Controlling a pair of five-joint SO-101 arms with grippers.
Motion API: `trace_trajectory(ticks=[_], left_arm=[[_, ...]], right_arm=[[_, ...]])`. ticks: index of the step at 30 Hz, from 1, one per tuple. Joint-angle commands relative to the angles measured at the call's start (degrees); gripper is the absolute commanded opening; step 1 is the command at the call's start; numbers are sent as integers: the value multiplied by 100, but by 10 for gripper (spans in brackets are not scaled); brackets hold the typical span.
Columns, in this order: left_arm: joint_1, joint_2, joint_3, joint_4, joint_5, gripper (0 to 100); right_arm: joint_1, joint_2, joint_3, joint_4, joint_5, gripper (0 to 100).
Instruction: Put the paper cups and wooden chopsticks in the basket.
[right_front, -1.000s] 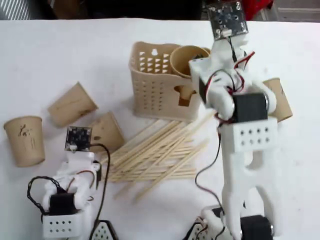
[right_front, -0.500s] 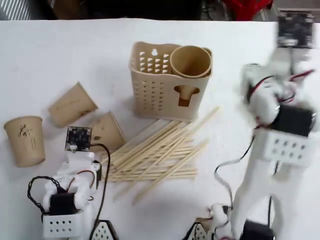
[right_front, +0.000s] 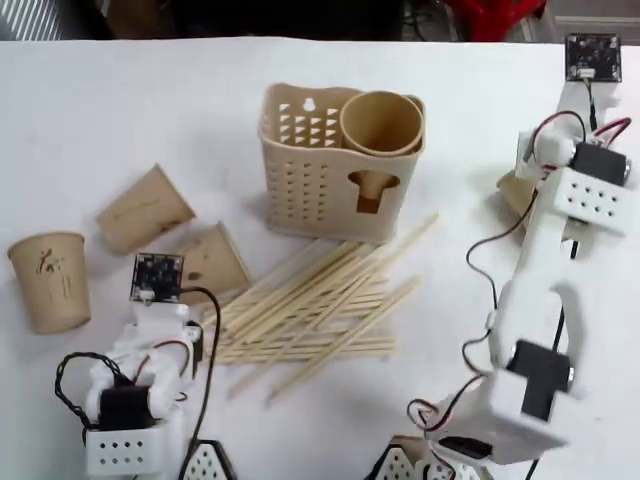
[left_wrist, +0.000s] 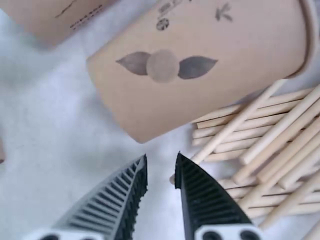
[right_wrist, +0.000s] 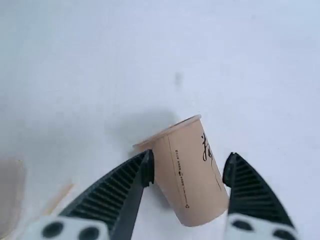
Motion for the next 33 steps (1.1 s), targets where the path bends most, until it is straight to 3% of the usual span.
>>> trace_trajectory(ticks=[1, 15, 23, 33], left_arm=[[40, -31, -9, 35, -44, 110], [40, -31, -9, 35, -44, 110], [40, -31, -9, 35, -44, 110], [40, -31, -9, 35, -44, 110]], right_arm=[[145, 593, -1134, 127, -492, 233], [321, 4040, -5257, 1780, -1626, 218], [444, 5341, -6787, 2659, -1257, 220], [558, 6079, -7235, 3670, -563, 220]])
